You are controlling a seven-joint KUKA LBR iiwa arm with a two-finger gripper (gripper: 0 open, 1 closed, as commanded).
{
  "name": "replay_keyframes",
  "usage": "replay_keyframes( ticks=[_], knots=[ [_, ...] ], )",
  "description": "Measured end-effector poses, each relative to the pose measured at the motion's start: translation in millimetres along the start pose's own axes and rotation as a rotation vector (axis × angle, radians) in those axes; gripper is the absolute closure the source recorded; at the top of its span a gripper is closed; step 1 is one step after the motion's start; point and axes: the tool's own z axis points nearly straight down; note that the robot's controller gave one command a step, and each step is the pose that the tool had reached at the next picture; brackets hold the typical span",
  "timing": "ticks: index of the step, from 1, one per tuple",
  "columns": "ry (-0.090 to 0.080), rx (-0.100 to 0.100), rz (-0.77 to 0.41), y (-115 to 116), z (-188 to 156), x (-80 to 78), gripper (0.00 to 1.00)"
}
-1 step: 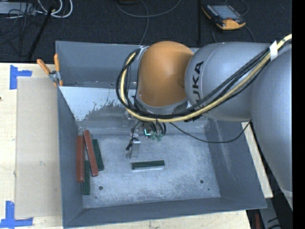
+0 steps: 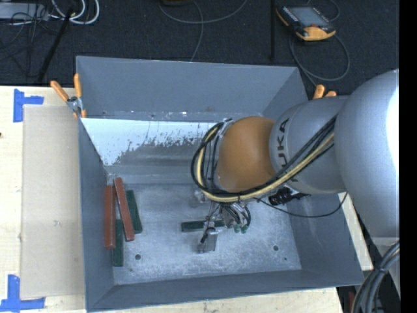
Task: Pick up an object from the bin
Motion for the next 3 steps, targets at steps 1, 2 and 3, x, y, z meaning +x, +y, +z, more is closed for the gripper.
replay_keyframes(
  ticks=[1,2,3],
  knots=[
    [-0.012,-0.004,0.148,-14,-35,2.6,0.0],
    [-0.007,-0.004,0.116,6,-39,13.3,0.0],
    [-0.003,-0.003,0.15,-1,-2,24.4,0.0]
  ],
)
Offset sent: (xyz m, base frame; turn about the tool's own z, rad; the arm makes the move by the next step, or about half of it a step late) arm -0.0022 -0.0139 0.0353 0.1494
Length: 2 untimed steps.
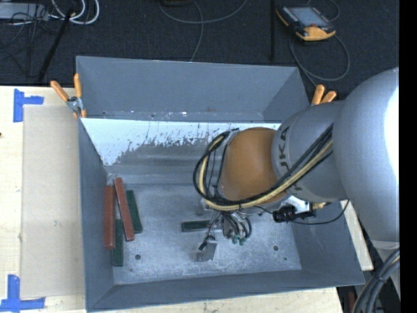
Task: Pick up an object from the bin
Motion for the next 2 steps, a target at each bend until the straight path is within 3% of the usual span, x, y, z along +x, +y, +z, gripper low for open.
replay_keyframes(
  ticks=[1,2],
  knots=[
    [-0.005,-0.001,0.001,0.3,0.6,0.1,0.0],
    [-0.006,-0.002,0.002,0.3,-0.3,-0.3,1.0]
  ],
)
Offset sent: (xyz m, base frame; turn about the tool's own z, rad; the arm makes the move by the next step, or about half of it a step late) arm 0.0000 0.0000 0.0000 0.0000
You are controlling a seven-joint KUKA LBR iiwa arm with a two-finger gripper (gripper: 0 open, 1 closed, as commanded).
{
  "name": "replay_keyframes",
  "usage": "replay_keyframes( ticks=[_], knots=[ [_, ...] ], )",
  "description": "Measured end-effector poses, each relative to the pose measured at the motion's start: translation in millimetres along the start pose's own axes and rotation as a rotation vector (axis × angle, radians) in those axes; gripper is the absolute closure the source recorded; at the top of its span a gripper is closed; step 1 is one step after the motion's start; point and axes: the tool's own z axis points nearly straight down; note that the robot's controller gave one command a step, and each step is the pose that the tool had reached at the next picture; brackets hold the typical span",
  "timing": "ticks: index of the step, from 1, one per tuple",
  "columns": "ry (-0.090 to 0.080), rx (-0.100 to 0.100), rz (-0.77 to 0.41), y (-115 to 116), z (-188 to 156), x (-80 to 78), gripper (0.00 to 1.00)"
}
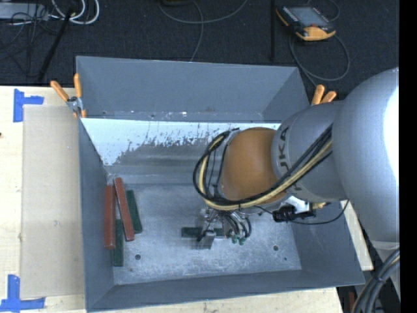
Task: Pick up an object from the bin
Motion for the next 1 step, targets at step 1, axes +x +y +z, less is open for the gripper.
replay_keyframes(
  ticks=[1],
  knots=[
    [-0.003,-0.001,0.001,0.3,-37.3,-0.8,1.0]
  ],
)
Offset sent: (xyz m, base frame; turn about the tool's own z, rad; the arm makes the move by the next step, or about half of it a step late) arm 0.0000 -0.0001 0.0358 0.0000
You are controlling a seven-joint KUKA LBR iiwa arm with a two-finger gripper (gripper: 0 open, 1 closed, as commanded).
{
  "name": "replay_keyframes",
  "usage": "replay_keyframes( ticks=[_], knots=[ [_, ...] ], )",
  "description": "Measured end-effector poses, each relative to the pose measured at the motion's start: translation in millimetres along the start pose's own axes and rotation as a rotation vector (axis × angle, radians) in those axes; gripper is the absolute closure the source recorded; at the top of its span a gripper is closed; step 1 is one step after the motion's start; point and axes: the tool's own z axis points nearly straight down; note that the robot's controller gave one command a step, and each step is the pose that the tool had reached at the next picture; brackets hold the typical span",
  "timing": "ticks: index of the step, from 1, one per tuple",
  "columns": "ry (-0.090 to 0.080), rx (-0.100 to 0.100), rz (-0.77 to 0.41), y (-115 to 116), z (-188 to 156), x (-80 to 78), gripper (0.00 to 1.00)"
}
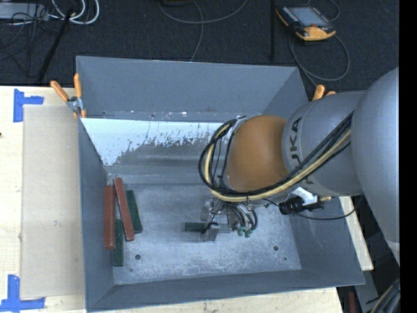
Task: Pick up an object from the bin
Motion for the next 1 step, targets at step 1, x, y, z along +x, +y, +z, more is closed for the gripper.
replay_keyframes(
  ticks=[1],
  knots=[
    [-0.003,-0.001,0.0,0.3,-62.5,-1.5,1.0]
  ],
)
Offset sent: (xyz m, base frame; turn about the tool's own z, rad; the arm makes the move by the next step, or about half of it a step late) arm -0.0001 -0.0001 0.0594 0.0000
